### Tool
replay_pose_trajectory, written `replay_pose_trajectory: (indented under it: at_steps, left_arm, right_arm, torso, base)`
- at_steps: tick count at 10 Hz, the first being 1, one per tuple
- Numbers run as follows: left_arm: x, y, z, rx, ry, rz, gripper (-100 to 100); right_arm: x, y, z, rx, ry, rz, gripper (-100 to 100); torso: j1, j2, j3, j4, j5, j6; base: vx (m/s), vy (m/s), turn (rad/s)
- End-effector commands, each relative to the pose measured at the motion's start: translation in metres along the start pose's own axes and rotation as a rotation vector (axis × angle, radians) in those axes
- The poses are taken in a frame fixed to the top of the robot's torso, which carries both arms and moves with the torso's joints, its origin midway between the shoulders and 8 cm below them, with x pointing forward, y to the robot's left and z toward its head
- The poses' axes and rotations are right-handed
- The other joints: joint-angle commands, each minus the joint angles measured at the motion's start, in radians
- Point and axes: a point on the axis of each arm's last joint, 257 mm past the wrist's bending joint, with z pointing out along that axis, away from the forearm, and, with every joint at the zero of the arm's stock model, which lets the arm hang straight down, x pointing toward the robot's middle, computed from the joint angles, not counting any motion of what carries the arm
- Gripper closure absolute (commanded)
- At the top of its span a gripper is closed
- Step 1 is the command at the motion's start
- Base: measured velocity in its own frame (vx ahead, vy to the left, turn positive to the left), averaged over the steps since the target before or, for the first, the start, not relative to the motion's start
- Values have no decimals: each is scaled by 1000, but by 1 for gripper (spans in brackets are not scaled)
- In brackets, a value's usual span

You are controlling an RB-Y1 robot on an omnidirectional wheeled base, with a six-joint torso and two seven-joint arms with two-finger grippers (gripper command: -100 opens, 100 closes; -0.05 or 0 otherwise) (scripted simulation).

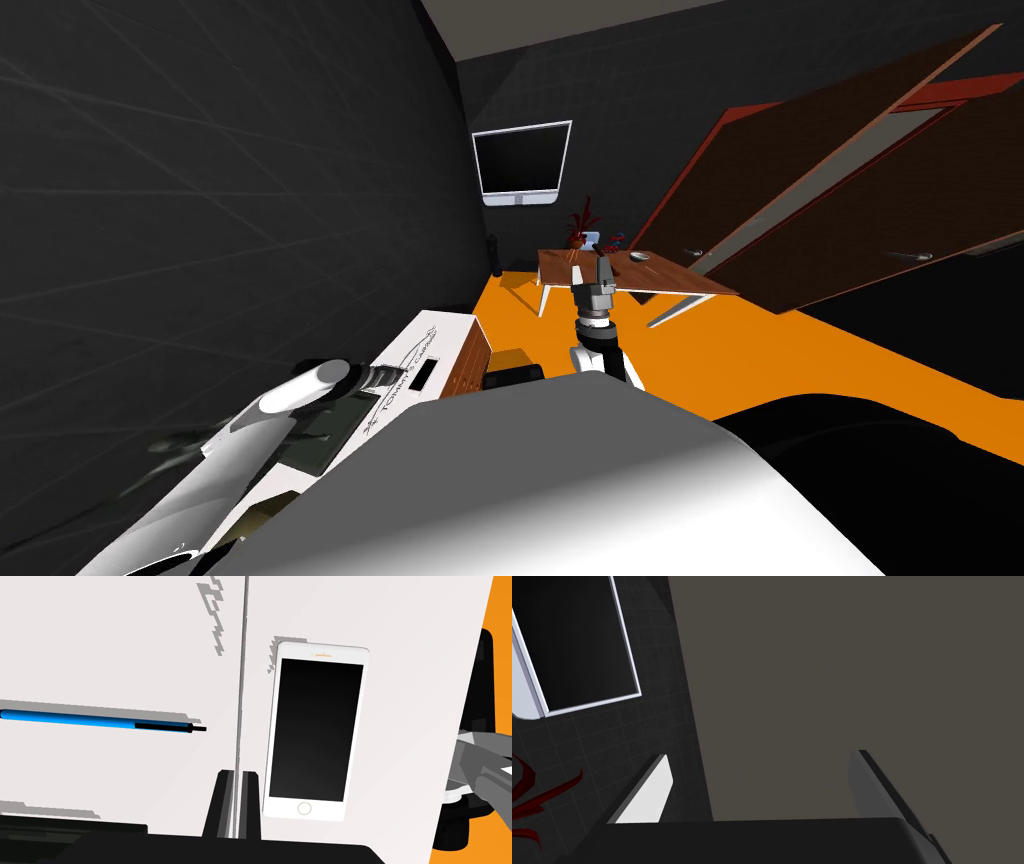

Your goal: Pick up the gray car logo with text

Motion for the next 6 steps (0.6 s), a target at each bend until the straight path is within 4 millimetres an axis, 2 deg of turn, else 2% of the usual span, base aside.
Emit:
replay_pose_trajectory:
  at_steps: [1, 2, 3, 5, 6]
  left_arm:
    - [-3, 4, -2, -1, 0, 15, 100]
    - [-11, 2, -11, 9, -2, -18, 100]
    - [-18, 7, -11, 6, -12, -5, 100]
    - [-14, 7, -11, 7, -7, -3, 100]
    - [-14, 7, -11, 7, -7, -2, 0]
  right_arm:
    - [0, 0, 0, 0, 0, 0, 0]
    - [0, 0, 0, 0, 0, 0, 0]
    - [0, 0, 0, 0, 0, 0, 0]
    - [0, 0, 0, 0, 0, 0, 0]
    - [0, 0, 0, 0, 0, 0, 0]
  torso:
    - [0, 0, 0, 0, 0, 0]
    - [0, 0, 0, 0, 0, 0]
    - [0, 0, 0, 0, 0, 1]
    - [0, 0, 0, 0, 0, 1]
    - [-1, 0, 0, 0, 0, 2]
  base:
    - [6, 12, 25]
    - [8, 16, -95]
    - [10, 21, -97]
    - [3, 6, -5]
    - [0, 0, 0]
